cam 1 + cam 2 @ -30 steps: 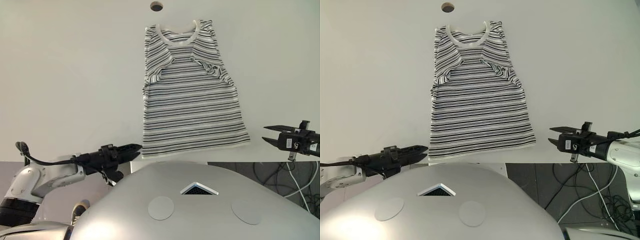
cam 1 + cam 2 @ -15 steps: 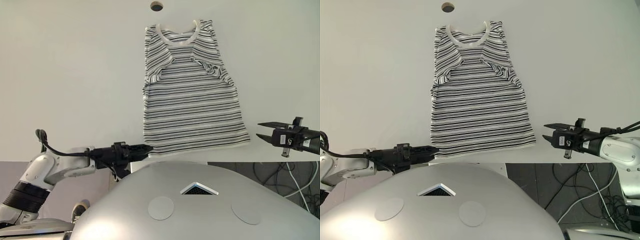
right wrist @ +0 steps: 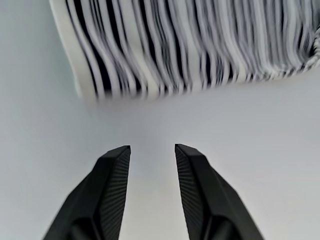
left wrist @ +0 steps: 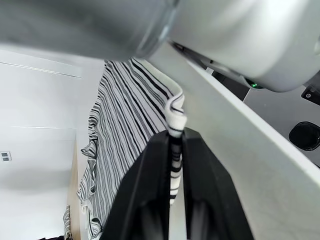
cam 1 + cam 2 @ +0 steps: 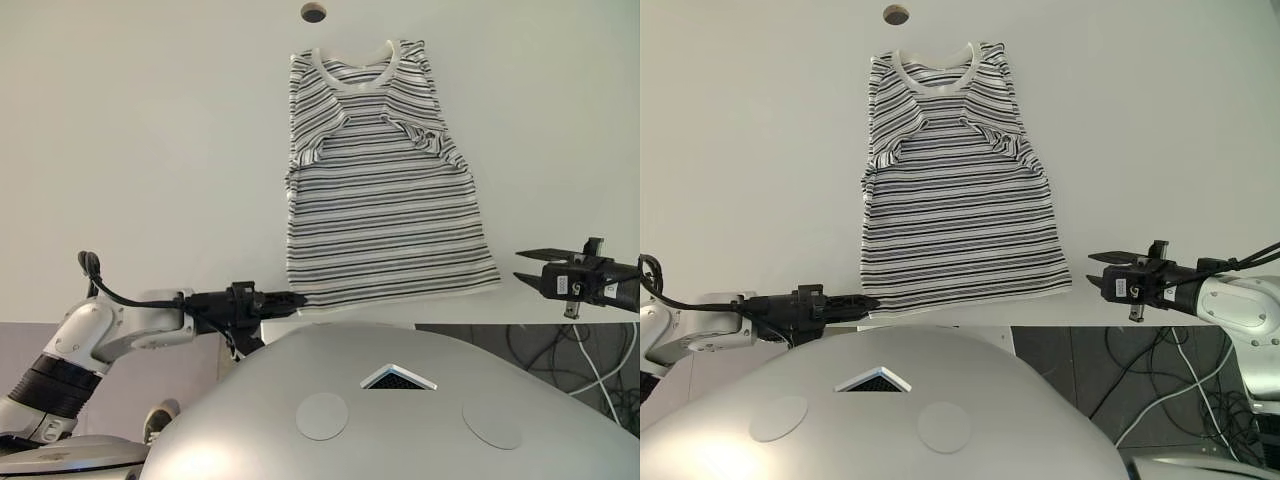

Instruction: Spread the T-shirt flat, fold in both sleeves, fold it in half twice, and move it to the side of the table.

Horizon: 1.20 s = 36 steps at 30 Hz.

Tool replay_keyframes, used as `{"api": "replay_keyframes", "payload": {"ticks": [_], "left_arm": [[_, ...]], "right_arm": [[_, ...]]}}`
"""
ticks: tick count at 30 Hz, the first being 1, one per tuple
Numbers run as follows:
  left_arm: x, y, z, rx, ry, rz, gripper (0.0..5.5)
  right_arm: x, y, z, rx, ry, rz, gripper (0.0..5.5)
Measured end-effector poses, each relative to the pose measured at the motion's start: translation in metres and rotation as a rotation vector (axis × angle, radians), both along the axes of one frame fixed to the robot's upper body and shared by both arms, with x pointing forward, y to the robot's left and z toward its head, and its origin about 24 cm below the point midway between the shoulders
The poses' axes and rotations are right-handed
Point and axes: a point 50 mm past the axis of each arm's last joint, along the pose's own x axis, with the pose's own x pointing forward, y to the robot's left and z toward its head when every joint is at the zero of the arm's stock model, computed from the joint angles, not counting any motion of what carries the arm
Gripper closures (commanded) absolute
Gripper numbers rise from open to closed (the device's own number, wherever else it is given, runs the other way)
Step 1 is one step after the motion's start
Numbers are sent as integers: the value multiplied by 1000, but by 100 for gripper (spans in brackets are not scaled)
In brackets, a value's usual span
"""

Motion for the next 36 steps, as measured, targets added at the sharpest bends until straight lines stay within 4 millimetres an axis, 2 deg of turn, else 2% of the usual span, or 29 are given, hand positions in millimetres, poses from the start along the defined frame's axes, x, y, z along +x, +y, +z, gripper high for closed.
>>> {"api": "replay_keyframes", "payload": {"ticks": [1,6,13,27,35,36], "left_arm": [[0,0,0,0,-1,0,546],[1,1,1,3,-9,18,550],[2,3,2,6,-17,46,550],[2,4,2,-3,-22,65,550],[3,4,2,-7,-32,64,550],[3,4,2,-7,-35,63,550]], "right_arm": [[2,-2,0,-26,-26,19,385],[6,2,1,-68,-86,130,318],[1,29,-1,-22,-97,281,318],[3,44,0,-10,-16,350,318],[-3,57,0,39,43,387,318],[-3,58,0,41,49,392,337]]}}
